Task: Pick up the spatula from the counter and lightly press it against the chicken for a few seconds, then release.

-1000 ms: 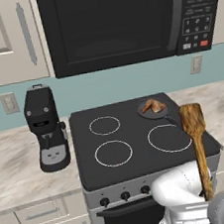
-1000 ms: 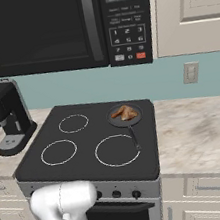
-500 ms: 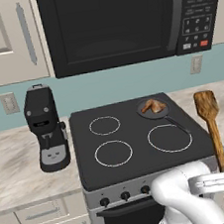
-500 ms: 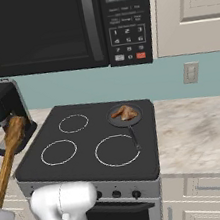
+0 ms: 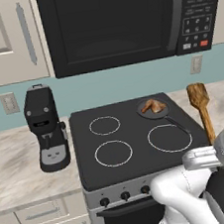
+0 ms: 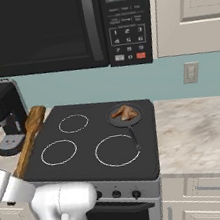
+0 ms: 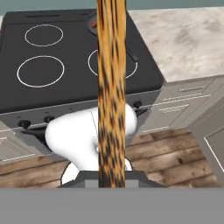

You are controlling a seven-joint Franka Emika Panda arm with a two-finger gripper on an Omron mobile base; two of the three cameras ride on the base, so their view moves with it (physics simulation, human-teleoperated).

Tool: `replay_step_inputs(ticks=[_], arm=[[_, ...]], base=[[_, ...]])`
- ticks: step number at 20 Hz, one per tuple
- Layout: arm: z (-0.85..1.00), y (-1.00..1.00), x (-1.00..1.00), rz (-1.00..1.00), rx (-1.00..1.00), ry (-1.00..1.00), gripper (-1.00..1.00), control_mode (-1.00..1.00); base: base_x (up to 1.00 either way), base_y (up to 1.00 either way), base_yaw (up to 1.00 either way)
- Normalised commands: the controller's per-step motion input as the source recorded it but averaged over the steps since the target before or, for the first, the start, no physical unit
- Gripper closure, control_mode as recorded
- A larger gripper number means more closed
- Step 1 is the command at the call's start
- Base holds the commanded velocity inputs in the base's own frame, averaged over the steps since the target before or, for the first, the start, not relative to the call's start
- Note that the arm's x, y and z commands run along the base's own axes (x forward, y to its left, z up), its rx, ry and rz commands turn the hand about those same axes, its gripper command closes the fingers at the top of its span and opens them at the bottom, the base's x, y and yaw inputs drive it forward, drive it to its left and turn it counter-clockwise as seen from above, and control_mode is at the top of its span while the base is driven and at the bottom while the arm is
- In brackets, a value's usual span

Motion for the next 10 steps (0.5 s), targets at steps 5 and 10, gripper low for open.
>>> replay_step_inputs(ticks=[5, 10], arm=[[-0.01, -0.25, 0.44, 0.0, 0.01, 0.1, 1.0, -1.0], [-0.13, -0.17, 0.39, 0.0, 0.0, 0.1, 1.0, -1.0]], base=[[0.0, 0.0, 0.0], [0.0, 0.0, 0.0]])
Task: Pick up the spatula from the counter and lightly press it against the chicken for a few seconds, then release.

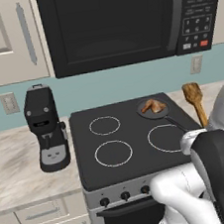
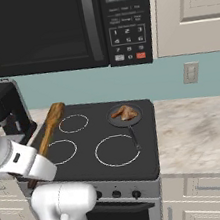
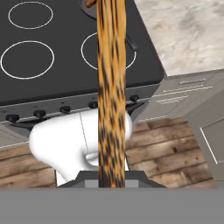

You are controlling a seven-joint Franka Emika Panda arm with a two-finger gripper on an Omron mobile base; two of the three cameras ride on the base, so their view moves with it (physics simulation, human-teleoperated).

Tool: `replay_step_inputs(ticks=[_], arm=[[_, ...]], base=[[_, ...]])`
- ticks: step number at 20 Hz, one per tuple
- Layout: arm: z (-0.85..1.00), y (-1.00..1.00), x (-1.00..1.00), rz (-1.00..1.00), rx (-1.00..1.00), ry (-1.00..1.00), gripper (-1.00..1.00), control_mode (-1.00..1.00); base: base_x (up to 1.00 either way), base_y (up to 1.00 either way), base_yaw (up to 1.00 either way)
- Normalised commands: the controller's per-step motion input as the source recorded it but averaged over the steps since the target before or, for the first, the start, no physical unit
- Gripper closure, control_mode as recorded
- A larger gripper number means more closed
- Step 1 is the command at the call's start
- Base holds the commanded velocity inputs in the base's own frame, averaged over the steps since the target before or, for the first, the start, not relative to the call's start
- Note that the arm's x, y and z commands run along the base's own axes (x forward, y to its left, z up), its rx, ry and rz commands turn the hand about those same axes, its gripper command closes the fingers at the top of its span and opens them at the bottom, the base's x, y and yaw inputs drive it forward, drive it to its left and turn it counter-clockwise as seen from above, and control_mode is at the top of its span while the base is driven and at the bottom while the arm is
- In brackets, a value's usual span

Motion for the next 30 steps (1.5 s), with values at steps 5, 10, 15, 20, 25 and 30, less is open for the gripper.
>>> replay_step_inputs(ticks=[5, 10, 15, 20, 25, 30], arm=[[-0.17, -0.05, 0.47, 0.0, 0.0, 0.07, 1.0, -1.0], [-0.09, 0.0, 0.37, 0.0, 0.0, 0.0, 1.0, -1.0], [-0.04, 0.0, 0.42, -0.01, 0.0, 0.0, 1.0, -1.0], [-0.1, -0.02, 0.42, -0.05, 0.04, 0.0, 1.0, -1.0], [-0.13, -0.07, 0.42, -0.04, 0.08, 0.01, 1.0, -1.0], [-0.17, -0.06, 0.42, 0.0, 0.06, 0.04, 1.0, -1.0]], base=[[0.0, 0.0, 0.0], [0.0, 0.0, 0.0], [0.0, 0.0, 0.0], [0.0, 0.0, 0.0], [0.0, 0.0, 0.0], [0.0, 0.0, 0.0]])
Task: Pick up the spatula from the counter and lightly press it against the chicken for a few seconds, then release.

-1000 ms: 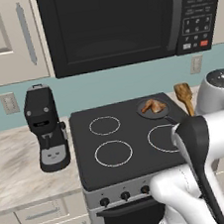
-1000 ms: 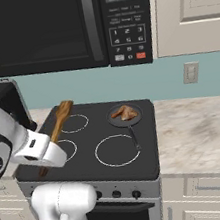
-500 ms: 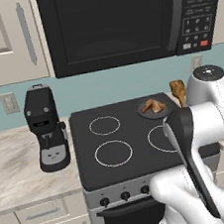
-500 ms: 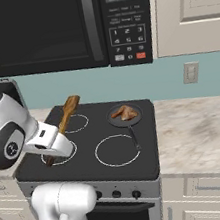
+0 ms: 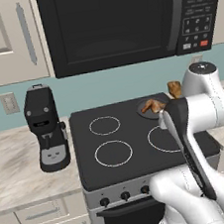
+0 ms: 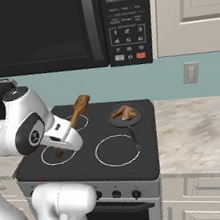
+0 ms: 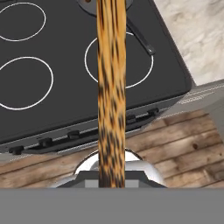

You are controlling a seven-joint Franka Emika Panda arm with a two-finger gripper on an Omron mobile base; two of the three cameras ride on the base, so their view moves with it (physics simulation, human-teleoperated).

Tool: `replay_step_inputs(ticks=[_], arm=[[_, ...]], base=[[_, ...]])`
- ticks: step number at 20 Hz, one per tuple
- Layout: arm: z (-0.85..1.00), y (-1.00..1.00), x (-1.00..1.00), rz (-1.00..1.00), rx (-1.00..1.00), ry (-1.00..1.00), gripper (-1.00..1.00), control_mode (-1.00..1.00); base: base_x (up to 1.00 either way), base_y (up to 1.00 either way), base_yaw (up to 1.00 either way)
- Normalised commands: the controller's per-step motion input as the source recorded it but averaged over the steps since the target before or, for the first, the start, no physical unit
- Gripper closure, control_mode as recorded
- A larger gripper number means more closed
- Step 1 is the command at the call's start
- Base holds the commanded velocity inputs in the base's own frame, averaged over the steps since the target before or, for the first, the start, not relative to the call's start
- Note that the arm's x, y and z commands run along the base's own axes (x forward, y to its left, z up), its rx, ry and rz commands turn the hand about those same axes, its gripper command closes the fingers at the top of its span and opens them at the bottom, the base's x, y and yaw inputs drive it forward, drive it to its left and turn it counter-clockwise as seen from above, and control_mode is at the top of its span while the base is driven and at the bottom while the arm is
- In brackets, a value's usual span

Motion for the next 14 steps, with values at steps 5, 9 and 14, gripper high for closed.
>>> replay_step_inputs(ticks=[5, 9, 14], arm=[[-0.19, 0.0, 0.4, 0.0, 0.03, 0.04, 1.0, -1.0], [-0.26, 0.0, 0.37, -0.01, 0.0, 0.01, 1.0, -1.0], [-0.25, 0.0, 0.45, -0.03, 0.0, 0.03, 1.0, -1.0]], base=[[0.0, 0.0, 0.0], [0.0, 0.0, 0.0], [0.0, 0.0, 0.0]])
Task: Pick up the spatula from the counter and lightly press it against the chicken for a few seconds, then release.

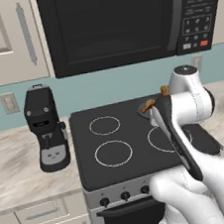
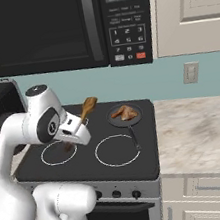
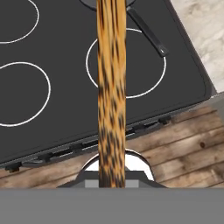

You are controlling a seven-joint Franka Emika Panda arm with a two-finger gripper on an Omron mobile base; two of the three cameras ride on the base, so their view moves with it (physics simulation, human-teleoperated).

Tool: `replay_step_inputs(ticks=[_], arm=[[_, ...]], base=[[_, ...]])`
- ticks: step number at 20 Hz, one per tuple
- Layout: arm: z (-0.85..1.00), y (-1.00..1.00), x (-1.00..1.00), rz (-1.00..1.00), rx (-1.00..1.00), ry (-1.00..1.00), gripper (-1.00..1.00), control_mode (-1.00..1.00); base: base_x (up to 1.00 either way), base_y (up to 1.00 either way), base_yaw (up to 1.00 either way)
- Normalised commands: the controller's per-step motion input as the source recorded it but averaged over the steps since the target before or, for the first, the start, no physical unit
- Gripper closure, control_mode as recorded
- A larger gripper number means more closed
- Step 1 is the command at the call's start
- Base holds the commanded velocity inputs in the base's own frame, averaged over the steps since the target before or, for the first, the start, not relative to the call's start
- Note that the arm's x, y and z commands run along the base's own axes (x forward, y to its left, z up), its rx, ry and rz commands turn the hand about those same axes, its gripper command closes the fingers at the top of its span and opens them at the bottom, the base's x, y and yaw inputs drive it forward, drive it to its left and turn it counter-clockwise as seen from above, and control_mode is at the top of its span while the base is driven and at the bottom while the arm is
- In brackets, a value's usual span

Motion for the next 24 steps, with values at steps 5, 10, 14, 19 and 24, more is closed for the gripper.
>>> replay_step_inputs(ticks=[5, 10, 14, 19, 24], arm=[[-0.2, 0.0, 0.33, -0.06, 0.0, 0.01, 1.0, -1.0], [-0.03, 0.0, 0.28, -0.07, 0.01, 0.0, 1.0, -1.0], [0.0, 0.0, 0.23, -0.07, 0.01, 0.0, 1.0, -1.0], [-0.06, 0.0, 0.18, -0.06, 0.08, 0.03, 1.0, -1.0], [-0.09, 0.0, 0.2, -0.07, 0.12, 0.05, 1.0, -1.0]], base=[[0.0, 0.0, 0.0], [0.0, 0.0, 0.0], [0.0, 0.0, 0.0], [0.0, 0.0, 0.0], [0.0, 0.0, 0.0]])
